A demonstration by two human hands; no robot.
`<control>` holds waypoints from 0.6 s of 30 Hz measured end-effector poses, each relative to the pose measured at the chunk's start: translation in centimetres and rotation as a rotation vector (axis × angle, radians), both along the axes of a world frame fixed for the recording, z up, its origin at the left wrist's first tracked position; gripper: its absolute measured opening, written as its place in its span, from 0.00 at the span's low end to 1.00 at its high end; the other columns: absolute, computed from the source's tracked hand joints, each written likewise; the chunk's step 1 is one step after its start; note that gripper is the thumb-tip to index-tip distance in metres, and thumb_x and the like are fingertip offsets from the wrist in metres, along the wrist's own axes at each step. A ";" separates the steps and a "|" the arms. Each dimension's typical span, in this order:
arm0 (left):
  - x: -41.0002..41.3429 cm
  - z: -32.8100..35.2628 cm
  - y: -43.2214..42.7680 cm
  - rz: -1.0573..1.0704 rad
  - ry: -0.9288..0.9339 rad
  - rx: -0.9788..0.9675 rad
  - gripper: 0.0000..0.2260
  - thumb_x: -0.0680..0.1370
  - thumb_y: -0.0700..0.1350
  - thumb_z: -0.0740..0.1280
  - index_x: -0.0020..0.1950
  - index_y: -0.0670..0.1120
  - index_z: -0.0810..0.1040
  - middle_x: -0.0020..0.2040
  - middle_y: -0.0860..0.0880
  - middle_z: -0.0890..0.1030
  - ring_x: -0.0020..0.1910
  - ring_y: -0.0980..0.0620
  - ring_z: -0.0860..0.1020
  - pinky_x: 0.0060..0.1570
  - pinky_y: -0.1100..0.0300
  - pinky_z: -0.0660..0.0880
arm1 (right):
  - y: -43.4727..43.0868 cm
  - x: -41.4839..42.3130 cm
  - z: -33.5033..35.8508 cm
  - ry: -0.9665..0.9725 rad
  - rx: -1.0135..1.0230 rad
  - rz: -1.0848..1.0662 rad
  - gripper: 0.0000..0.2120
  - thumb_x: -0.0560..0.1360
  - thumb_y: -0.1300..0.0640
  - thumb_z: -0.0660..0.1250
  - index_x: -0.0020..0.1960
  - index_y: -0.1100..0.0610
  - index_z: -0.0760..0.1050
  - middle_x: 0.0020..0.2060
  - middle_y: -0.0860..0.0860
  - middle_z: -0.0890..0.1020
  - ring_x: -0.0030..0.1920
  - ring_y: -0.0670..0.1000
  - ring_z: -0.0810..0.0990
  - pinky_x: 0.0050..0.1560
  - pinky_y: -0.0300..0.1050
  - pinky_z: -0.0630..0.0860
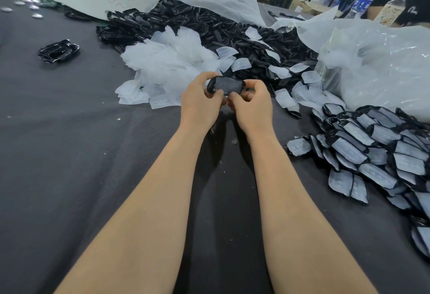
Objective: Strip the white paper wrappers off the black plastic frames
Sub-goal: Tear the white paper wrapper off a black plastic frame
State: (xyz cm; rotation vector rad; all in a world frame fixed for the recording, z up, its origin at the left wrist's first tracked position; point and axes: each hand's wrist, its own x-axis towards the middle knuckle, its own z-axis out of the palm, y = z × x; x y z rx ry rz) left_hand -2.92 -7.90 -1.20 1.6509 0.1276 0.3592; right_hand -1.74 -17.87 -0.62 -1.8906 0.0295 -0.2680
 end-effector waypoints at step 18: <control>0.3 0.2 0.1 0.021 0.061 -0.080 0.16 0.79 0.35 0.59 0.64 0.48 0.74 0.44 0.45 0.81 0.34 0.59 0.82 0.44 0.61 0.80 | 0.1 0.4 -0.3 0.024 -0.011 0.004 0.16 0.75 0.64 0.63 0.62 0.58 0.73 0.45 0.57 0.83 0.49 0.57 0.82 0.56 0.58 0.77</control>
